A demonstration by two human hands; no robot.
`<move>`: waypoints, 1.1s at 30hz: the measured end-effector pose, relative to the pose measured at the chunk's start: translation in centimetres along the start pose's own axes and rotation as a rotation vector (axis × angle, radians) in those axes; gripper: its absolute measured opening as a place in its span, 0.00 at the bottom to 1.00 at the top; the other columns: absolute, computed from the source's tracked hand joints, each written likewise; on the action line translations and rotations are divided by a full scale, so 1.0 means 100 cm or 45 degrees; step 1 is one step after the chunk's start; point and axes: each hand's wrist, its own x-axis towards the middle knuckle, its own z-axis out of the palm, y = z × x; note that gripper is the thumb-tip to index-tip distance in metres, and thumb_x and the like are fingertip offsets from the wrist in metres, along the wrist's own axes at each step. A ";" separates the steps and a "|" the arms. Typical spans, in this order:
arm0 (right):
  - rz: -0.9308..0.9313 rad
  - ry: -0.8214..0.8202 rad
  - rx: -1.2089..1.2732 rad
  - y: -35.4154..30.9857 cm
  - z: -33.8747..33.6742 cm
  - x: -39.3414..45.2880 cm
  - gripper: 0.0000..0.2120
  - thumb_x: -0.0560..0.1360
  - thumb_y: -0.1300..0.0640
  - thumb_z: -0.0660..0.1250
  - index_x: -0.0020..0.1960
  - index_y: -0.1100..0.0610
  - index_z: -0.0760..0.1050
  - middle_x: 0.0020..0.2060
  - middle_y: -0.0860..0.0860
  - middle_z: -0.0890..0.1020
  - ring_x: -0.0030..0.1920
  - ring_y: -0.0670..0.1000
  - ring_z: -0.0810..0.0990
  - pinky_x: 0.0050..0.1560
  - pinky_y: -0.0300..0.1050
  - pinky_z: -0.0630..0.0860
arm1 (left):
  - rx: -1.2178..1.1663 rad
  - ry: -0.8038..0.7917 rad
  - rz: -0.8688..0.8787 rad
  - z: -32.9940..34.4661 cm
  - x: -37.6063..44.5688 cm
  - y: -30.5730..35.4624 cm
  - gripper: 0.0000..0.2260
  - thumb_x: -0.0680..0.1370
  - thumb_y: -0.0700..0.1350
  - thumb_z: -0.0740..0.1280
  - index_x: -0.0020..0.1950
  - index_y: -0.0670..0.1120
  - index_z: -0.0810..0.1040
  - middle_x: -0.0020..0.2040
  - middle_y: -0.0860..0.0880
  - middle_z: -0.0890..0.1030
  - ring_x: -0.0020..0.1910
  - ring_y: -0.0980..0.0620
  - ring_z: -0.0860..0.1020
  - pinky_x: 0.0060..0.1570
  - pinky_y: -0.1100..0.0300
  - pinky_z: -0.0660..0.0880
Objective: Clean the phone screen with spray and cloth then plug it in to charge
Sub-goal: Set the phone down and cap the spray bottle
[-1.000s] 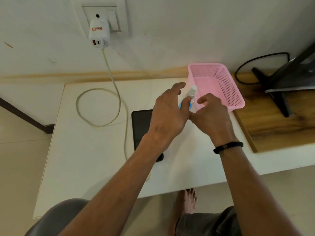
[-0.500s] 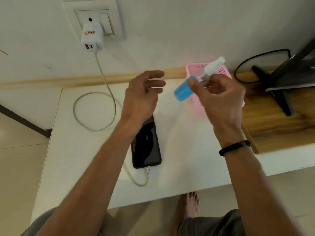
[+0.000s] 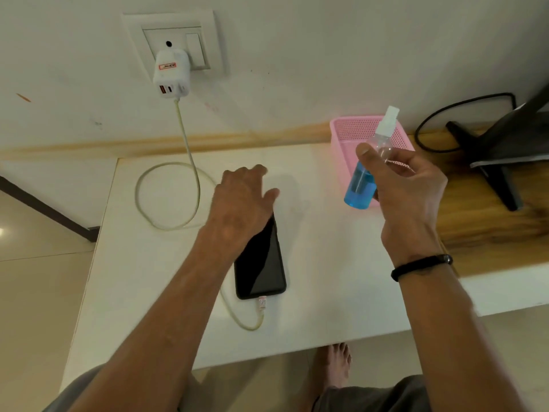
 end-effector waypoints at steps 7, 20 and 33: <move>-0.010 -0.131 -0.076 0.013 0.003 -0.002 0.17 0.69 0.47 0.82 0.52 0.54 0.82 0.34 0.23 0.80 0.40 0.30 0.82 0.43 0.37 0.83 | 0.280 -0.030 0.374 0.047 -0.004 0.035 0.20 0.84 0.50 0.63 0.77 0.54 0.69 0.70 0.48 0.77 0.68 0.45 0.71 0.67 0.47 0.68; 0.032 -0.261 0.021 0.016 0.006 -0.003 0.20 0.69 0.44 0.81 0.55 0.54 0.83 0.40 0.31 0.84 0.49 0.45 0.86 0.55 0.52 0.86 | -0.488 0.193 0.123 0.030 0.003 0.045 0.12 0.84 0.46 0.63 0.65 0.46 0.82 0.57 0.45 0.82 0.50 0.50 0.81 0.52 0.65 0.72; 0.000 -0.622 -0.131 0.012 0.017 -0.016 0.30 0.52 0.29 0.74 0.47 0.45 0.81 0.42 0.39 0.86 0.44 0.43 0.87 0.48 0.40 0.84 | -1.943 0.138 -0.344 -0.013 0.009 0.039 0.13 0.78 0.49 0.75 0.56 0.43 0.81 0.50 0.46 0.89 0.47 0.50 0.87 0.54 0.56 0.83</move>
